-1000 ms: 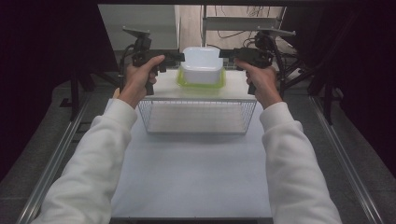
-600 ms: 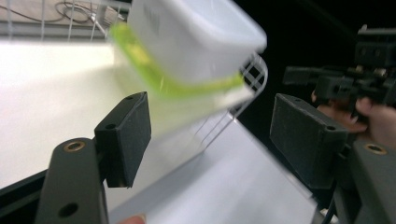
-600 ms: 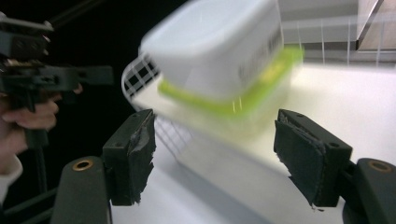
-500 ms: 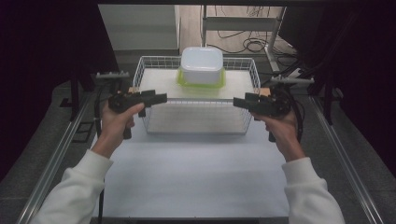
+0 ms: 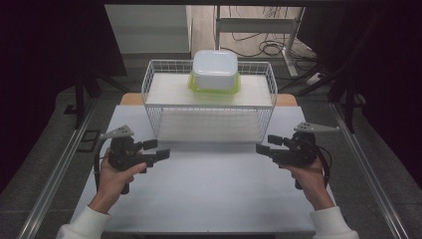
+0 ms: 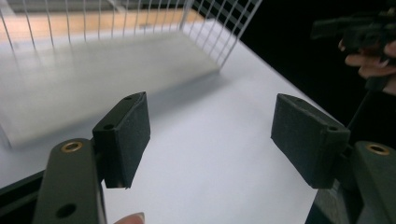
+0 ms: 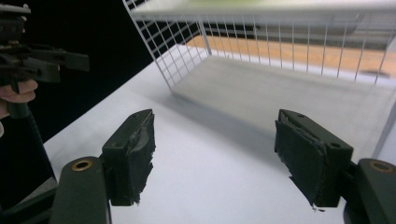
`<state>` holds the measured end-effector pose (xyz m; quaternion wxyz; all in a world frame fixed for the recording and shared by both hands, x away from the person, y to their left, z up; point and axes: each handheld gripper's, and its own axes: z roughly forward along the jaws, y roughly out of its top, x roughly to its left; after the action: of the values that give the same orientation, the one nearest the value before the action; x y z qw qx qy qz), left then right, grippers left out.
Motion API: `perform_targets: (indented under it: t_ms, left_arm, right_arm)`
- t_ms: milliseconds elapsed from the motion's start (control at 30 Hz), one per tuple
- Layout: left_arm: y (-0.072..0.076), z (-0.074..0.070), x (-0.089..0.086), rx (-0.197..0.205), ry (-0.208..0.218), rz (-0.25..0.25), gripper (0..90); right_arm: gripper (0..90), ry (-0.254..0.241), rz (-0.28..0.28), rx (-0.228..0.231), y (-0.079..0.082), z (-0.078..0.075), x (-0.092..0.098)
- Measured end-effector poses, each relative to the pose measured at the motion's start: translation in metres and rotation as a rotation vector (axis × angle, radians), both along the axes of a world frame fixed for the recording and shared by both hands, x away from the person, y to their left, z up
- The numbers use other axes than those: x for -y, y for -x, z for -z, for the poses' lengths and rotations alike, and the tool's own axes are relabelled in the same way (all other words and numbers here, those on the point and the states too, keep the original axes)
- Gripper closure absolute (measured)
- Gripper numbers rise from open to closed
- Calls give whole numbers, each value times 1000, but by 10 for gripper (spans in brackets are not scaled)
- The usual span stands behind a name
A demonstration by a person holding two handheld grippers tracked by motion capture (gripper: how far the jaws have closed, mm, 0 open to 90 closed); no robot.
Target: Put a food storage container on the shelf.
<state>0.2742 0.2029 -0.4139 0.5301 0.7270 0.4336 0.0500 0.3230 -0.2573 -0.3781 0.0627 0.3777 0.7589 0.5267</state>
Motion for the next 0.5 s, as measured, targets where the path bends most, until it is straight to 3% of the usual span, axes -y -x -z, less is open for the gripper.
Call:
perform_targets:
  t_ms: [100,300,500]
  left_arm:
    - [7,18,1,-25,-8,4,277]
    - [12,36,1,-57,-40,-3,277]
    - [12,44,2,-62,-68,5,270]
  right_arm:
    - [288,2,0,-26,8,15,4]
    - [289,26,7,-84,15,46,10]
    - [288,54,15,-101,17,57,12]
